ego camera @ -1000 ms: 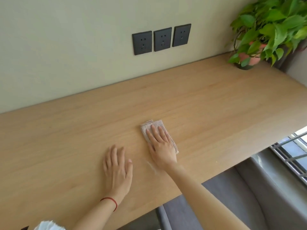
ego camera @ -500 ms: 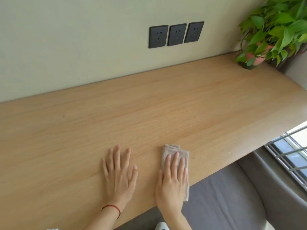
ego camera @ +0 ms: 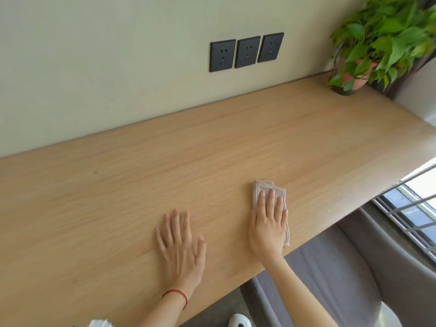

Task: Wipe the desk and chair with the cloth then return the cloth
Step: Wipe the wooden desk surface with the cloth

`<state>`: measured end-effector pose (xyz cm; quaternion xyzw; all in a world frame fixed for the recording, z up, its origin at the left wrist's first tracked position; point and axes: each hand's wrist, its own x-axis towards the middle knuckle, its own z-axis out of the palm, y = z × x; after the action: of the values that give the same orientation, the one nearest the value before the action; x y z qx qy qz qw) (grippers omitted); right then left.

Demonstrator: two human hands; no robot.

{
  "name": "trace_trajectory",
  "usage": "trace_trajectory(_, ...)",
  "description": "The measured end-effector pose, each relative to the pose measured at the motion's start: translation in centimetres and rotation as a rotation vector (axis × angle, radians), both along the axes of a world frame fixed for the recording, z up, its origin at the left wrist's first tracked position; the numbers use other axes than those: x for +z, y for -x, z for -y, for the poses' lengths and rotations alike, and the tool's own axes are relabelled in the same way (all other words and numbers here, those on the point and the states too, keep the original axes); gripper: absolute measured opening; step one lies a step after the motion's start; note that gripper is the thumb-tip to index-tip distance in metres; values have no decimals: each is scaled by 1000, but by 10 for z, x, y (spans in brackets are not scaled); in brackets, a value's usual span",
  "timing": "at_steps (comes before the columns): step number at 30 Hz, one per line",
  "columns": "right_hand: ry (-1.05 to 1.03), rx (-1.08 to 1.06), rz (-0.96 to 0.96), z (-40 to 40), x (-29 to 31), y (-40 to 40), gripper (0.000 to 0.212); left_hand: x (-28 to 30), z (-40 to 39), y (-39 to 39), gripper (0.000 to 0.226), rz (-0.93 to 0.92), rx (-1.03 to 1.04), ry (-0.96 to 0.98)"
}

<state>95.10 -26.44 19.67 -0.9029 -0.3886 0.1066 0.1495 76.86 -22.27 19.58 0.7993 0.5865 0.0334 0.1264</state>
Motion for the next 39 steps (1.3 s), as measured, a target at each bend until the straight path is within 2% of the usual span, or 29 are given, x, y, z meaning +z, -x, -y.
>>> trace_trajectory(4,-2,237,86,48,-3,64,53,-2,-1,0,65,5,-10,-11)
trace_trajectory(9,-5,619,119,-15,1,28,49,-4,-4,-2,65,-13,-13,-39)
trace_trajectory(11,-26,607,102,-58,-4,4,49,-4,-2,-3,64,-25,-20,-40)
trace_trajectory(14,0,420,77,-121,-4,-17,49,-4,-3,-2,63,-33,-17,-43)
trace_trajectory(17,15,352,28,-142,1,-6,50,-4,-3,-3,62,-39,-13,-38)
trace_trajectory(21,-36,730,8,-70,3,48,49,0,0,-1,60,-22,-4,-25)
trace_trajectory(24,-41,848,72,10,1,31,49,0,0,0,58,32,6,-27)
trace_trajectory(26,-26,852,104,37,0,-12,51,-2,0,-1,59,38,3,-33)
trace_trajectory(28,-1,765,126,32,0,-59,52,-4,0,-2,60,38,2,-46)
trace_trajectory(32,1,396,113,-50,2,-102,51,-6,-1,-2,61,63,9,-61)
trace_trajectory(34,14,304,82,-106,2,-96,50,-8,0,-2,60,81,16,-69)
trace_trajectory(36,57,318,52,-153,4,-64,51,-8,0,-3,58,106,26,-79)
trace_trajectory(39,39,528,-3,-166,3,15,50,-8,1,-5,61,121,48,-82)
